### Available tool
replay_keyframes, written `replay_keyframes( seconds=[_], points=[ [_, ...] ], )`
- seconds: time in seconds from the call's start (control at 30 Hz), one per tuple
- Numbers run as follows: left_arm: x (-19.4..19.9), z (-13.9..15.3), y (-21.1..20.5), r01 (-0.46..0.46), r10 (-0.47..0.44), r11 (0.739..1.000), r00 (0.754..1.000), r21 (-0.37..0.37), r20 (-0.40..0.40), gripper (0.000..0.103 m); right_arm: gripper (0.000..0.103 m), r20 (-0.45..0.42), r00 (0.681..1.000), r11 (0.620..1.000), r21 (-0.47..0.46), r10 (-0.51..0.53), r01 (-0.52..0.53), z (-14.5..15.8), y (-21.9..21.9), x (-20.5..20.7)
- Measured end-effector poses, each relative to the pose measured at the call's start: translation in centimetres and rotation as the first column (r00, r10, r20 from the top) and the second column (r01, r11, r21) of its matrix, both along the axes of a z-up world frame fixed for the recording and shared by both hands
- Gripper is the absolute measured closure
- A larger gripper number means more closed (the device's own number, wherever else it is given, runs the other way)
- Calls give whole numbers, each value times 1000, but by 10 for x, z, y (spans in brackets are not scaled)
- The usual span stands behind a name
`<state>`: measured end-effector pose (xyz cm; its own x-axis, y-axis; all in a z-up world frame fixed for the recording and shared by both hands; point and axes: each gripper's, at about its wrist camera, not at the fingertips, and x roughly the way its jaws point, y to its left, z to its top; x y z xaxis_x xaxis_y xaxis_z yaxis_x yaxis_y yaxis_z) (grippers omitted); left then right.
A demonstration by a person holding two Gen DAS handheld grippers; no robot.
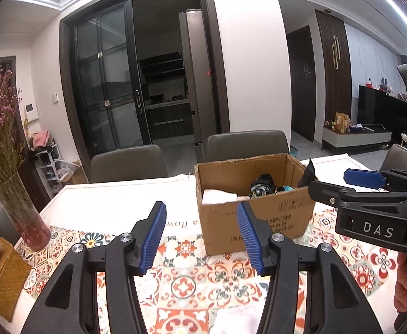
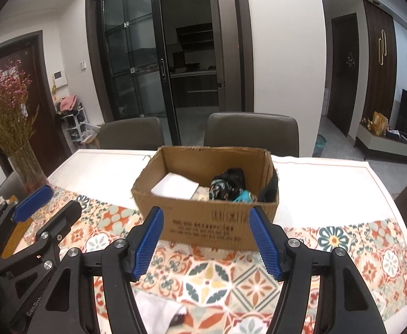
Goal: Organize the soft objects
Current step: 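Withdraw both tools toward the second white cloth and brown hair tie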
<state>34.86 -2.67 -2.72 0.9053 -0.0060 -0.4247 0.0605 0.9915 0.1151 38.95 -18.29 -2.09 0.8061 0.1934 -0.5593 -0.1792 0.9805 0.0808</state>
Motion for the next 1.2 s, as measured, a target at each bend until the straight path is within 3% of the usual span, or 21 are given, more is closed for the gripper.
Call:
replay_keyframes(
  seconds=[0.5, 1.2],
  points=[
    [-41, -44, 1, 15, -16, 1000, 992, -12, -123, 51, 38, -90, 996, 1000, -4, 7, -7, -41, 1, -50],
    [-43, -127, -4, 30, -21, 999, 961, 31, -274, 51, 39, -275, 955, 993, -5, 111, -116, -125, 8, -52]
  ],
)
